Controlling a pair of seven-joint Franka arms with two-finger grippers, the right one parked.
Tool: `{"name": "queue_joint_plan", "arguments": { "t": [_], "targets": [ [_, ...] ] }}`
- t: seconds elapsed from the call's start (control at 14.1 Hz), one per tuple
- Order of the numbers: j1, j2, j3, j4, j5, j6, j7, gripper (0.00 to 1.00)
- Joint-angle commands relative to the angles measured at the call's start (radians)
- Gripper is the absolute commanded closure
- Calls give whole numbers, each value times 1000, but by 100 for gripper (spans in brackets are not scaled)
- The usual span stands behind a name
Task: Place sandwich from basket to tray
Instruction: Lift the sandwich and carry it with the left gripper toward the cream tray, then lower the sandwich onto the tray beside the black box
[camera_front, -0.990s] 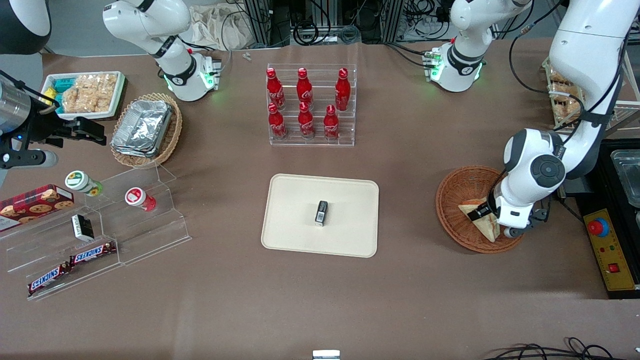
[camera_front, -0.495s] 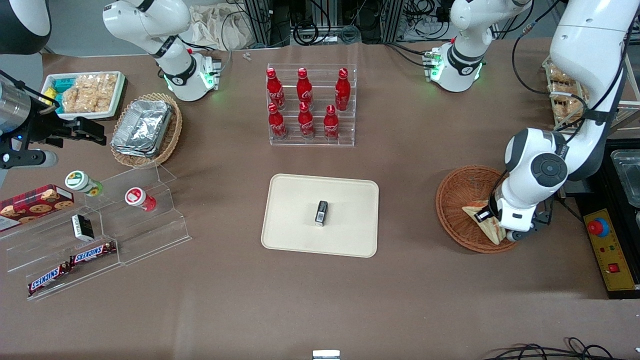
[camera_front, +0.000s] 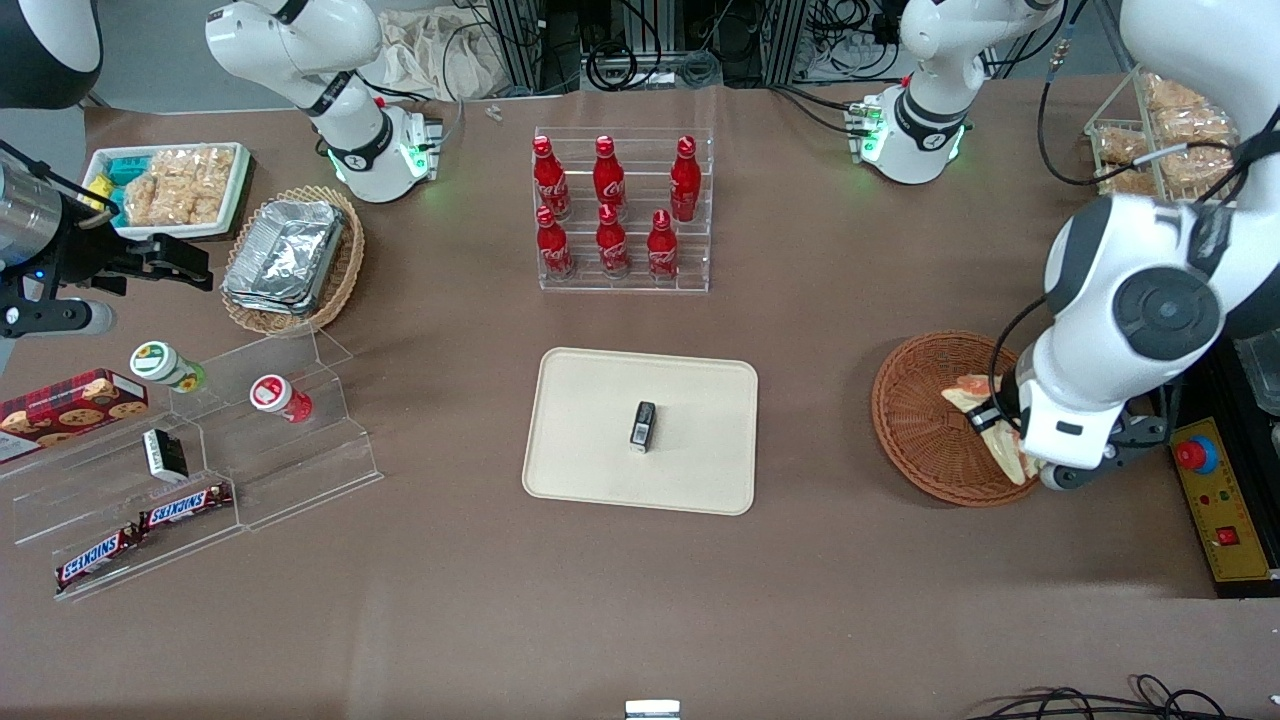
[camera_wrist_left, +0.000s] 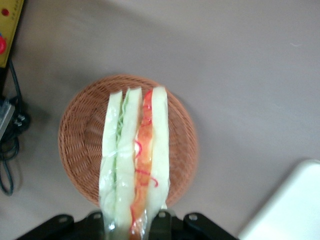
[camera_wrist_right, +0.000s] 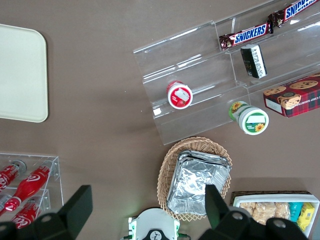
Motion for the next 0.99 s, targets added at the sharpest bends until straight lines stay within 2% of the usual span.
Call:
{"name": "queue_joint_plan", "arguments": {
  "t": [0.0,0.21,0.28,0.42,0.57,0.64,0.92],
  "targets": [
    [-8,32,-110,107,-19,-65,27,100],
    [-10,132,-260,100,-7,-39,82,100],
    [-31,176,-280,99,-7,7,86,100],
    [-121,238,-264,93,30,70,89,100],
    [-215,336,-241,89,160,144,66,100],
    [-252,376,-218,89,192,193,44,100],
    [-359,468,-62,89,199,368,50,100]
  ]
}}
